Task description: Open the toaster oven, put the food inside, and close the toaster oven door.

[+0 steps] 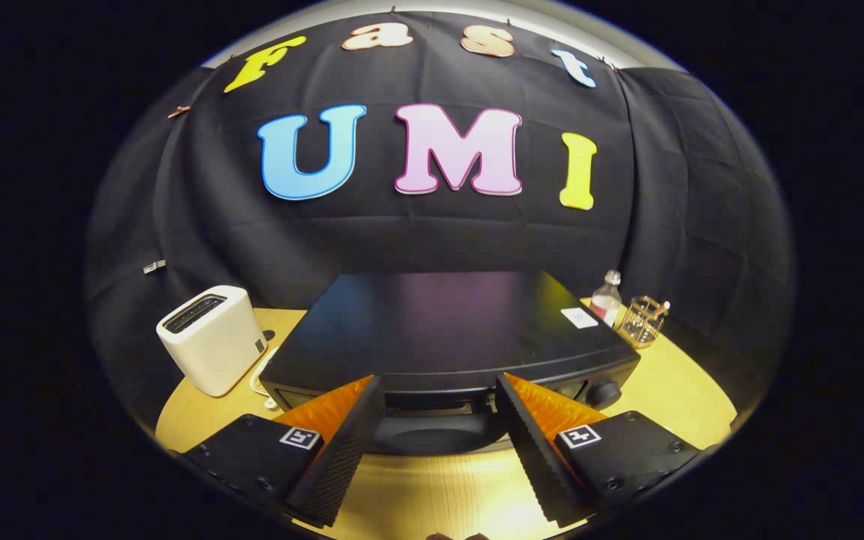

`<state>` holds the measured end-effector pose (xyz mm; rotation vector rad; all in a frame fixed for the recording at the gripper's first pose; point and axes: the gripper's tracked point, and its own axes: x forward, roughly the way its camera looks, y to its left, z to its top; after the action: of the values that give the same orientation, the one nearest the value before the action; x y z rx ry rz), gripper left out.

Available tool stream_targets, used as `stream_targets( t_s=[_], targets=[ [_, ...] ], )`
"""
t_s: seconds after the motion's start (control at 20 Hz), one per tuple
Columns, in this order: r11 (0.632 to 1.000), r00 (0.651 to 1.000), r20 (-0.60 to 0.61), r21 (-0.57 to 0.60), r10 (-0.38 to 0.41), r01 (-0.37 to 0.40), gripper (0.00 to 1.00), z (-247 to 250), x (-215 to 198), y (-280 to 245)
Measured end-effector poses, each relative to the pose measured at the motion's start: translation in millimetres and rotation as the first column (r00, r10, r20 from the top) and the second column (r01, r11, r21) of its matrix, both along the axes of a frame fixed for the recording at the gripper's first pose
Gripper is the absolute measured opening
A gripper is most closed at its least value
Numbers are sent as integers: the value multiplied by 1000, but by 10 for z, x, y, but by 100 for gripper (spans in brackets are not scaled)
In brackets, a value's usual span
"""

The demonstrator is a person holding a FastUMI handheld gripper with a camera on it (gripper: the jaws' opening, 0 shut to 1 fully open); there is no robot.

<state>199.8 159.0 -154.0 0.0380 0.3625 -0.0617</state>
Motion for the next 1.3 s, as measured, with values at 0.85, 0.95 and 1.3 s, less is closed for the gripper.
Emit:
stream_targets(
  t_s=[0.85,0.95,1.3],
  targets=[
    [993,991,-88,-54,100,-105,99,-359,-782,56],
    [991,989,-104,-65,109,-117,99,-466,-912,44],
    [984,952,-268,-62,147,-170,99,-1108,-1352,66]
  ],
)
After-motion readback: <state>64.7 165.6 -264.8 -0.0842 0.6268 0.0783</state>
